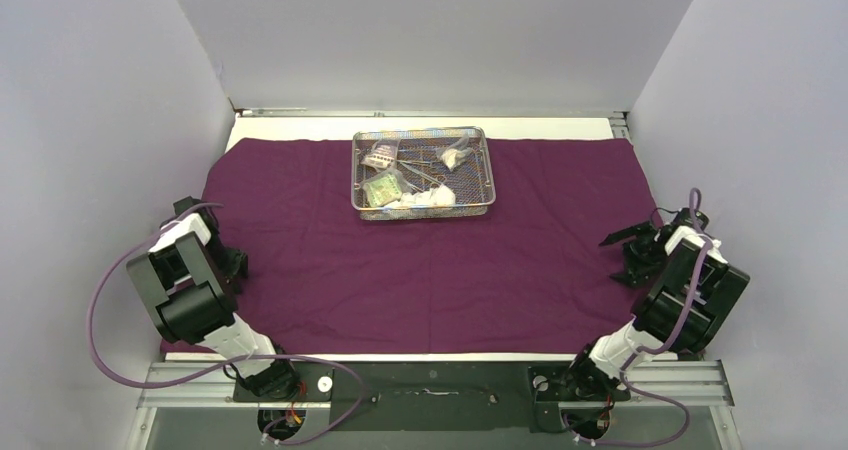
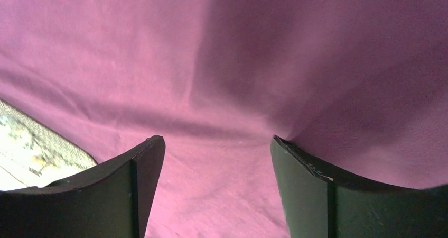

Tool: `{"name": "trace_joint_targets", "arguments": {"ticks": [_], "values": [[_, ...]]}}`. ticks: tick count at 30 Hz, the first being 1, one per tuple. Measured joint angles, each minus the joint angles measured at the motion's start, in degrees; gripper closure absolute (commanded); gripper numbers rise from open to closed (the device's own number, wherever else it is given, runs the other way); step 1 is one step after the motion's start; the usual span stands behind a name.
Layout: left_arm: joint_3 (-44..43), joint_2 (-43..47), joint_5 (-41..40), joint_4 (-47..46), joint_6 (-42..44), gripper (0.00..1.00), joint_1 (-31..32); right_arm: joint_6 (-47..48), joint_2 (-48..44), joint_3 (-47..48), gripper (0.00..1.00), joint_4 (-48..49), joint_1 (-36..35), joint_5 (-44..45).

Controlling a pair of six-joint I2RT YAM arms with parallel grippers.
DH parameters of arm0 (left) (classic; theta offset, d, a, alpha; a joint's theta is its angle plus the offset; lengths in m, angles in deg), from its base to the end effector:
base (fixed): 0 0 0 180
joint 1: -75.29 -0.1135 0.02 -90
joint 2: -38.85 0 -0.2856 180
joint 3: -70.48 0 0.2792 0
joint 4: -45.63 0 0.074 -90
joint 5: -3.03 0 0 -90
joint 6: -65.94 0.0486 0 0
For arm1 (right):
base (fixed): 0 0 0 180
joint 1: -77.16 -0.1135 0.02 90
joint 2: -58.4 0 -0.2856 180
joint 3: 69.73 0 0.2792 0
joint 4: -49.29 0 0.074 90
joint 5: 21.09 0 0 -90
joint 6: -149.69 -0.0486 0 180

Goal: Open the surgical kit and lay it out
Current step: Smooth out the surgical kit at the center of the board.

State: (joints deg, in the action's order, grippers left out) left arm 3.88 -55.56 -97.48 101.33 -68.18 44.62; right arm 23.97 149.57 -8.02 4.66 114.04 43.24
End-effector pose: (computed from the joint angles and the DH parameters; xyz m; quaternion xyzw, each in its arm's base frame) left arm 0.2558 0.1620 0.1470 -0.6079 0.7867 0.0842 0.0667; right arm 0.2536 -0.1639 0.1484 0.5469 0.7964 0.2186 0.1372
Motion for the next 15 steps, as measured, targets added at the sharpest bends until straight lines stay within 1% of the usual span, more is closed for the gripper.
{"name": "trace_joint_targets", "arguments": {"ticks": [4, 8, 12, 14, 15], "values": [[0.2, 0.3, -2.3, 0.4, -3.8, 0.63, 0.6, -2.7, -0.2, 0.5, 0.30, -0.2, 2.9, 4.6], [0.6, 1.1, -7.7, 1.1, -6.8, 0.63, 0.9, -5.0, -0.5, 1.5, 0.31, -0.9, 2.9, 11.8], [-2.2, 1.4, -12.6, 3.9, -6.2, 0.54, 2.2, -5.8, -0.7, 3.9, 0.30, -4.0, -0.8, 23.0], [-6.2, 2.4, -14.3, 3.5, -3.8, 0.49, 5.2, -6.0, -0.9, 6.8, 0.30, -5.1, -4.7, 26.3], [-9.0, 3.0, -14.7, 2.7, -2.3, 0.48, 7.5, -6.2, -1.2, 8.4, 0.30, -4.9, -7.1, 27.2]]}}
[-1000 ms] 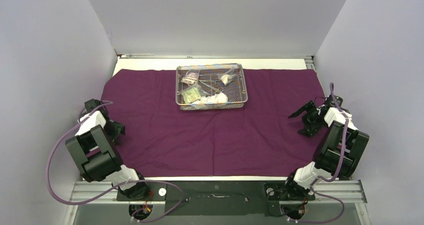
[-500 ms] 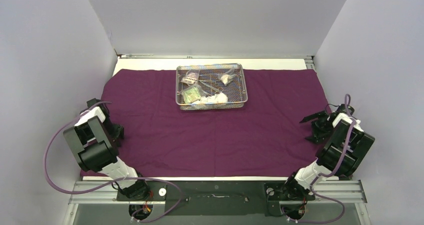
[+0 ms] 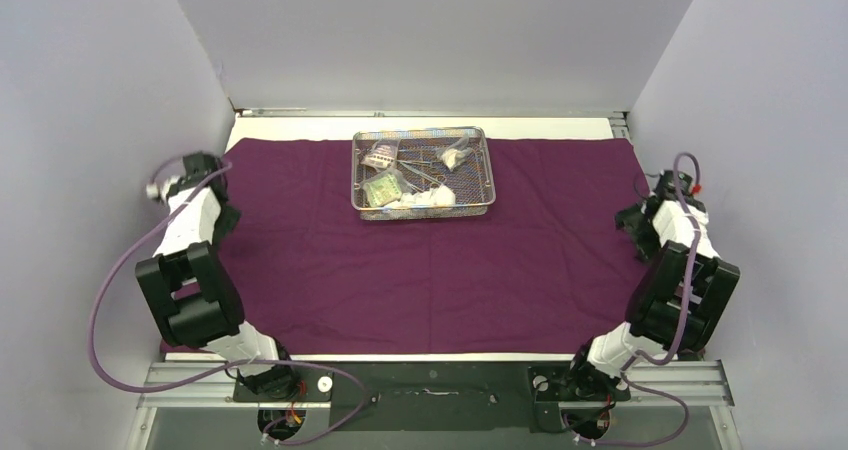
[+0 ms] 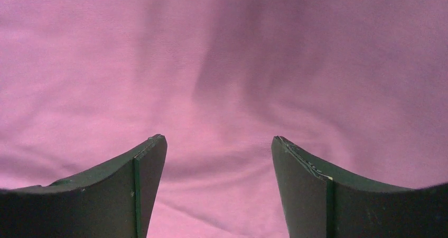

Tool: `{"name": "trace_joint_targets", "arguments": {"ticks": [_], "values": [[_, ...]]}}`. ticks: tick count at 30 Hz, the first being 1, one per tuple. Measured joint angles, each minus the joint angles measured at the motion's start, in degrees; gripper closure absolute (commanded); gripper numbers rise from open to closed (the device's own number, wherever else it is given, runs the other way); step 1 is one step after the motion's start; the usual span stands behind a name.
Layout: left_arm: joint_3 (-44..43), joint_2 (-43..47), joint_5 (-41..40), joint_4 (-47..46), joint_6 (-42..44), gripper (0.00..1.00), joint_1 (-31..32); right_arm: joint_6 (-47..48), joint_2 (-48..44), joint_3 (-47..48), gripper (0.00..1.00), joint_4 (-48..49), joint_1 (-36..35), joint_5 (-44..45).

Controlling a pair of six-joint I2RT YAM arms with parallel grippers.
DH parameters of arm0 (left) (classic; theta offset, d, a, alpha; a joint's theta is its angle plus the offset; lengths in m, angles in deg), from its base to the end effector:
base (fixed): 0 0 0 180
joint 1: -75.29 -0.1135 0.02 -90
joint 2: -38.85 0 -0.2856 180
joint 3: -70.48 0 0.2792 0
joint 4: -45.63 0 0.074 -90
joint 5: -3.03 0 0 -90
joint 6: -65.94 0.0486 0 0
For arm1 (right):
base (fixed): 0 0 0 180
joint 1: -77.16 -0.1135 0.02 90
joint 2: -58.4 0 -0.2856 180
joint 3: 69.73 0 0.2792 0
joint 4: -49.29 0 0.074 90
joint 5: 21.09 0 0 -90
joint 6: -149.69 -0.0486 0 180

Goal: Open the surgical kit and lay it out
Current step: Smooth out the surgical kit at the center of the board.

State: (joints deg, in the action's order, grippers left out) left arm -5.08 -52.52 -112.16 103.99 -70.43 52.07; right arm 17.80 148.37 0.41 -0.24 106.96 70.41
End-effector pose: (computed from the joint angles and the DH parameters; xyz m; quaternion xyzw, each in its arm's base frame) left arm 0.2930 0.1482 0.2094 -0.5763 0.7767 0.1846 0.1750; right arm 0.2820 -0.1630 0.1897 0.5780 0.7960 0.0061 0.1795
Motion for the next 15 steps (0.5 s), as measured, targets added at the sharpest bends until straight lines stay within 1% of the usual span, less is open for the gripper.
{"name": "trace_joint_targets", "arguments": {"ticks": [1, 2, 4, 7, 9, 12, 15], "values": [[-3.1, 0.4, 0.0, -1.2, 1.6, 0.48, 2.3, 0.0, -0.5, 1.5, 0.30, 0.6, -2.3, 0.5], [-6.3, 0.5, 0.4, -2.6, 3.0, 0.45, 4.3, 0.0, -0.9, 2.8, 0.30, 1.4, -4.4, 0.7], [-12.9, -0.1, 2.2, -4.9, 5.7, 0.43, 7.6, 0.0, -1.6, 5.0, 0.29, 3.6, -8.3, 0.7], [-22.8, -3.6, 7.2, -7.1, 9.6, 0.42, 9.7, 0.8, -1.0, 7.4, 0.29, 7.7, -13.0, -0.8], [-29.4, -8.3, 10.3, -7.6, 12.2, 0.39, 10.0, 1.2, 0.8, 9.0, 0.29, 10.3, -15.0, -2.4], [-37.6, -17.6, 11.7, -8.1, 15.1, 0.29, 10.5, 1.5, 6.0, 12.0, 0.29, 13.6, -17.3, -3.7], [-42.0, -25.5, 11.3, -7.0, 16.5, 0.23, 10.9, 1.6, 11.6, 15.0, 0.30, 14.9, -18.7, -4.3]]}}
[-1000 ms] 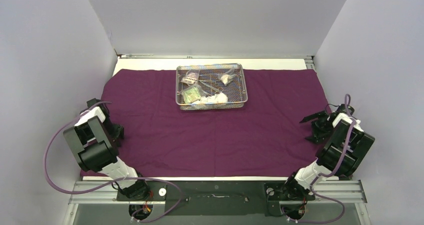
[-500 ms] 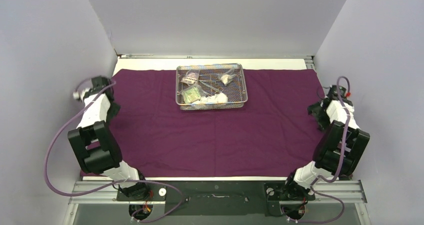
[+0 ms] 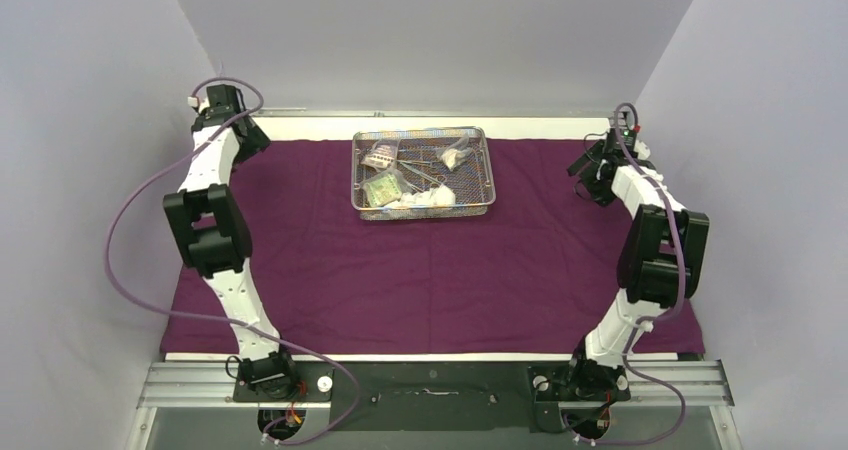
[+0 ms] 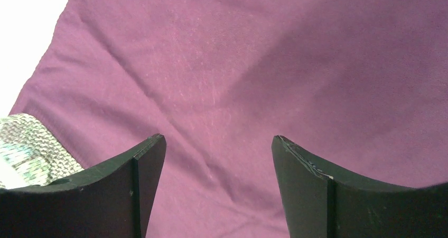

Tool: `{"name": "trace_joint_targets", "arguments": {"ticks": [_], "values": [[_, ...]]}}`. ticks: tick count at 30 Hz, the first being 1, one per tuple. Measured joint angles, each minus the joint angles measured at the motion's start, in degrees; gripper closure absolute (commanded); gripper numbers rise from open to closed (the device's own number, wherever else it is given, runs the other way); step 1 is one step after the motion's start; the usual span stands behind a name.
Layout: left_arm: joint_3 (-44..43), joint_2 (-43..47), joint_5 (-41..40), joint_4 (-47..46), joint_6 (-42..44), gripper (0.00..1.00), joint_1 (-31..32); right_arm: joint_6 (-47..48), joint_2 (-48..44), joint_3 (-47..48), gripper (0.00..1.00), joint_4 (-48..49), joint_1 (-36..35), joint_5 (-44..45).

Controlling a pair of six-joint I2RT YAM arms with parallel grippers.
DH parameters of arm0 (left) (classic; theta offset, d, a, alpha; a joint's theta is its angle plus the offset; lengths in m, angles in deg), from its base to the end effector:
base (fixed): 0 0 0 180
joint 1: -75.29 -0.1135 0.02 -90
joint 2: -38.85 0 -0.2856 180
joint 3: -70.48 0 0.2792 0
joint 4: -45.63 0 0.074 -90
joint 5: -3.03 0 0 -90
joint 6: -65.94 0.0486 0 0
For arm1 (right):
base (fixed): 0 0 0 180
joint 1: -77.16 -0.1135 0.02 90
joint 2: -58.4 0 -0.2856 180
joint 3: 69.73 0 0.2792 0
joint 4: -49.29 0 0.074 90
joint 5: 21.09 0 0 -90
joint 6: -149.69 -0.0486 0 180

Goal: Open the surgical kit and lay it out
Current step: Smooth out the surgical kit at the center of the board.

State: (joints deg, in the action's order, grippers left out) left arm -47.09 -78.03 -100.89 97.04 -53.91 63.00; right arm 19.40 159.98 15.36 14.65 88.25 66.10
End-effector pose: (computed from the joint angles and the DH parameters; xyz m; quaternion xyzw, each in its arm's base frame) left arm 0.4910 0.1189 0.2778 -0.3741 0.8577 0.0619 0.3471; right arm 0.4145 -0.0788 0.2186 0.4013 0.8531 0.1062 0.3161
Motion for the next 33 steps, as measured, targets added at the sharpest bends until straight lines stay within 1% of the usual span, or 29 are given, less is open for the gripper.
{"name": "trace_joint_targets", "arguments": {"ticks": [4, 8, 13, 15, 18, 21, 25, 30, 33], "values": [[-6.1, -8.7, -3.1, 2.5, 1.1, 0.15, 0.3, 0.2, 5.2, 2.9, 0.30, 0.3, -0.8, -0.3], [-15.3, -16.1, -7.5, 3.7, 4.1, 0.07, 0.3, 0.2, 7.6, 5.3, 0.30, 0.3, -0.8, -0.8], [-24.0, -22.4, -10.6, 3.6, 11.4, 0.03, 0.9, 0.2, 9.2, 8.2, 0.30, -1.5, -0.8, -1.6], [-27.4, -25.0, -11.0, 3.7, 14.1, 0.03, 1.3, 0.2, 10.6, 10.3, 0.30, -2.8, -0.8, -1.9], [-31.0, -28.2, -10.4, 4.1, 16.0, 0.03, 1.7, 0.5, 13.2, 14.2, 0.31, -4.8, -0.8, -2.4], [-31.6, -29.6, -8.3, 4.9, 15.6, 0.03, 1.7, 0.9, 15.6, 17.8, 0.31, -6.8, -0.8, -2.6], [-31.7, -30.9, -5.0, 7.0, 13.3, 0.05, 0.9, 1.5, 17.2, 20.3, 0.31, -8.5, -0.8, -2.8], [-33.9, -32.8, -0.9, 10.3, 9.2, 0.19, -0.7, 2.1, 17.3, 20.6, 0.31, -9.7, -0.6, -2.8], [-35.1, -33.4, 0.9, 12.0, 7.5, 0.23, -1.5, 2.2, 17.3, 20.6, 0.32, -10.0, -0.4, -2.9]]}}
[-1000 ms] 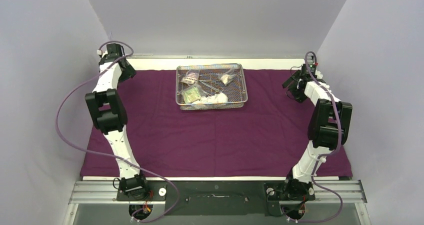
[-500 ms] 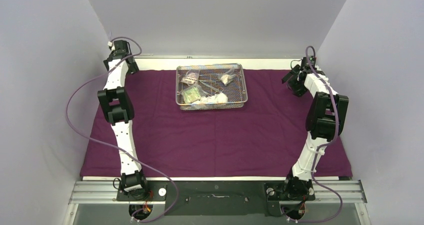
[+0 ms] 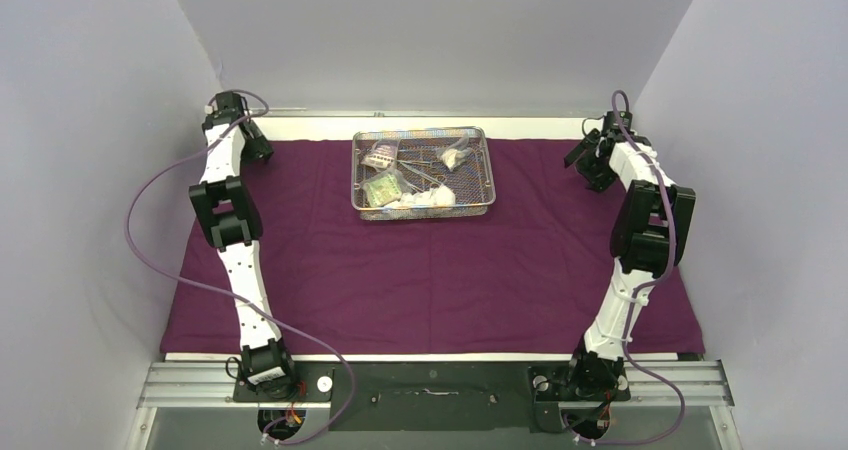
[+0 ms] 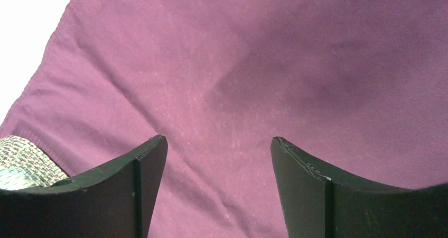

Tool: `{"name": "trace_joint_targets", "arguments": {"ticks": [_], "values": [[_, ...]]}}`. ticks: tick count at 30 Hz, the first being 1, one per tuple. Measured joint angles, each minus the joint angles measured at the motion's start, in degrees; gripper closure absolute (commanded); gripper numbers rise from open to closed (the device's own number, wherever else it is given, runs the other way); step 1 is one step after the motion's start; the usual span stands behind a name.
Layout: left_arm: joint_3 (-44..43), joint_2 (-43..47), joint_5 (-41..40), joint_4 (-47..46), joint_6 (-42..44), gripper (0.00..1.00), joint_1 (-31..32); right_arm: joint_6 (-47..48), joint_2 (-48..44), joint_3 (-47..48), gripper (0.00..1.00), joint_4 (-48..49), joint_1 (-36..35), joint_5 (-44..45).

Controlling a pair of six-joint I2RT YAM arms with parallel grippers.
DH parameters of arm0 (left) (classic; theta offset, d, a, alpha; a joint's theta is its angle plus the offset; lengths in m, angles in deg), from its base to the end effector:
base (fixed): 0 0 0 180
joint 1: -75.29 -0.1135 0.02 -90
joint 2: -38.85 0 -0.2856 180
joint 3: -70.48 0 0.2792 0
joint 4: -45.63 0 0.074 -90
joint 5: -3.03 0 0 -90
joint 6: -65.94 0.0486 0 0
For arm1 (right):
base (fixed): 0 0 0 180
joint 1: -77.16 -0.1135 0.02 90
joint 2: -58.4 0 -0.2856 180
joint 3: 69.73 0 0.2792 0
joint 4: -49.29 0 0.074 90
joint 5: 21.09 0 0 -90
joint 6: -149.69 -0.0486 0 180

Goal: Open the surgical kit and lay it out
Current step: Smooth out the surgical kit at the center of the board.

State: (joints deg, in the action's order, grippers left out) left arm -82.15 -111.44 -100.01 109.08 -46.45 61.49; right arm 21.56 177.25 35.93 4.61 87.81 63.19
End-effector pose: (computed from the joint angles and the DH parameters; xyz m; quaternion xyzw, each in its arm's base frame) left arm 0.5856 0.1551 0.1602 -0.3258 0.9057 0.0911 0.2554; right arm 0.4871 -0.0867 0.1963 0.3837 0.8798 0.1122 0.2571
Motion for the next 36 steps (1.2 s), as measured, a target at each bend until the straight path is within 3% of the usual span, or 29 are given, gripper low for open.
{"name": "trace_joint_targets", "arguments": {"ticks": [3, 12, 15, 20, 30, 36], "values": [[-0.9, -0.4, 1.1, 1.3, -1.4, 0.26, -0.6, -0.1, 0.0, -0.6, 0.32, 0.0, 0.6, -0.2], [-2.6, -0.9, 2.9, 4.8, -2.8, 0.56, -1.0, -1.4, -1.0, -7.0, 0.32, 0.3, 4.2, -1.2], [-2.7, -1.0, 3.4, 4.9, -3.1, 0.82, -1.3, -2.1, -1.8, -7.7, 0.32, 0.3, 5.0, -1.9], [-3.6, -1.5, 5.0, 5.4, -3.6, 0.99, -2.1, -3.4, -4.0, -8.0, 0.32, 0.7, 5.6, -2.5], [-4.0, -1.7, 5.5, 5.4, -3.2, 1.00, -2.0, -5.4, -6.7, -9.1, 0.33, 1.8, 5.3, -2.8], [5.0, 3.1, -6.6, 0.9, 2.5, 1.00, 0.9, -6.2, -6.7, -9.1, 0.34, 1.8, 4.6, -2.8]]}}
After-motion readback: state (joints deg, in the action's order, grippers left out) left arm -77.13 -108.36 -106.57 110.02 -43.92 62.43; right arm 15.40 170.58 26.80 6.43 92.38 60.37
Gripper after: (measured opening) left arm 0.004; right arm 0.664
